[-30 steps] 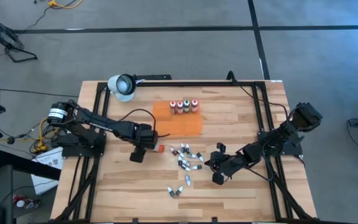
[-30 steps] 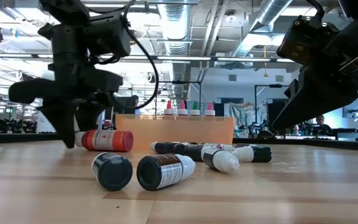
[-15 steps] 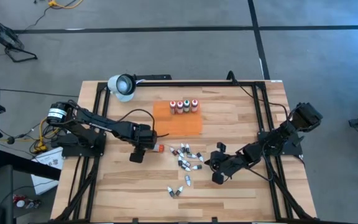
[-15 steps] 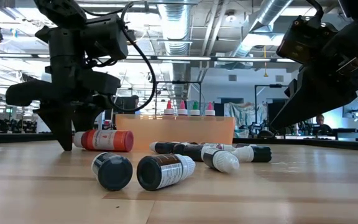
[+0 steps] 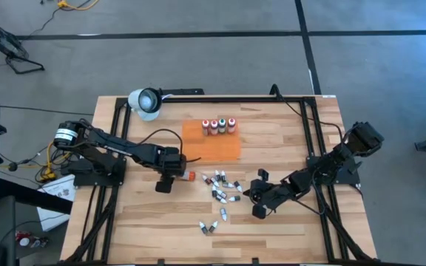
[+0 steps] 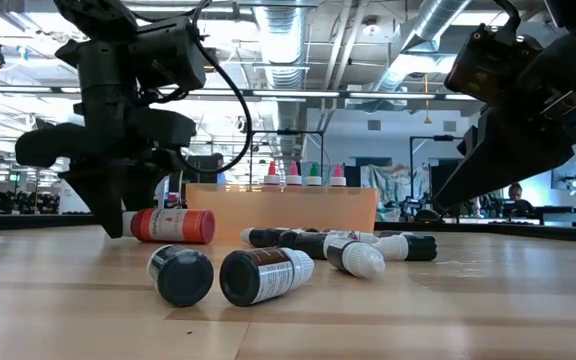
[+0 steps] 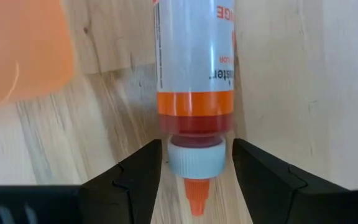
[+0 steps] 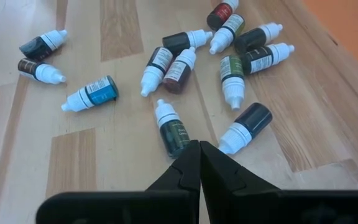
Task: Pick & Place food coloring
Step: Put the big orange food coloring bottle into the orange bin
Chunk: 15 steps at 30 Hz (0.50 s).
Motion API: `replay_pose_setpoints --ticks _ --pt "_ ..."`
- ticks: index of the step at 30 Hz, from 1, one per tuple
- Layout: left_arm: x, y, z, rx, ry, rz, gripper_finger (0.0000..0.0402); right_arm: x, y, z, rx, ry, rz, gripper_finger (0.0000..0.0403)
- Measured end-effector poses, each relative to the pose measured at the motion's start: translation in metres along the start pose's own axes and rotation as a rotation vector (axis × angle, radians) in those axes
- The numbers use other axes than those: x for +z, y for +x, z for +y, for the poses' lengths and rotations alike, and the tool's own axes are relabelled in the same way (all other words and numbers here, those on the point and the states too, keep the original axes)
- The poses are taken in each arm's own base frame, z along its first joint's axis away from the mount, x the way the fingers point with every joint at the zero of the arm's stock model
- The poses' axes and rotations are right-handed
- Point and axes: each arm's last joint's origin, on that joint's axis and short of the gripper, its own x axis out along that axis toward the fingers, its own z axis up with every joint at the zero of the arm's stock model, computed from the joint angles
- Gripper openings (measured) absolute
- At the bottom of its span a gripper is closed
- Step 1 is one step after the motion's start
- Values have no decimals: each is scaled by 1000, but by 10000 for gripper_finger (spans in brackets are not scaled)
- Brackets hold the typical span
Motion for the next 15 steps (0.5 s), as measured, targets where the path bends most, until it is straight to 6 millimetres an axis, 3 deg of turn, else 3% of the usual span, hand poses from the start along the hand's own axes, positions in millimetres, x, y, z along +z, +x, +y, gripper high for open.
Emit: replay_pose_setpoints --ticks 4,15 --pt "0 0 0 9 0 0 183 0 0 0 2 2 -4 1" --pt "0 -1 0 9 0 8 112 0 0 0 2 1 -3 1"
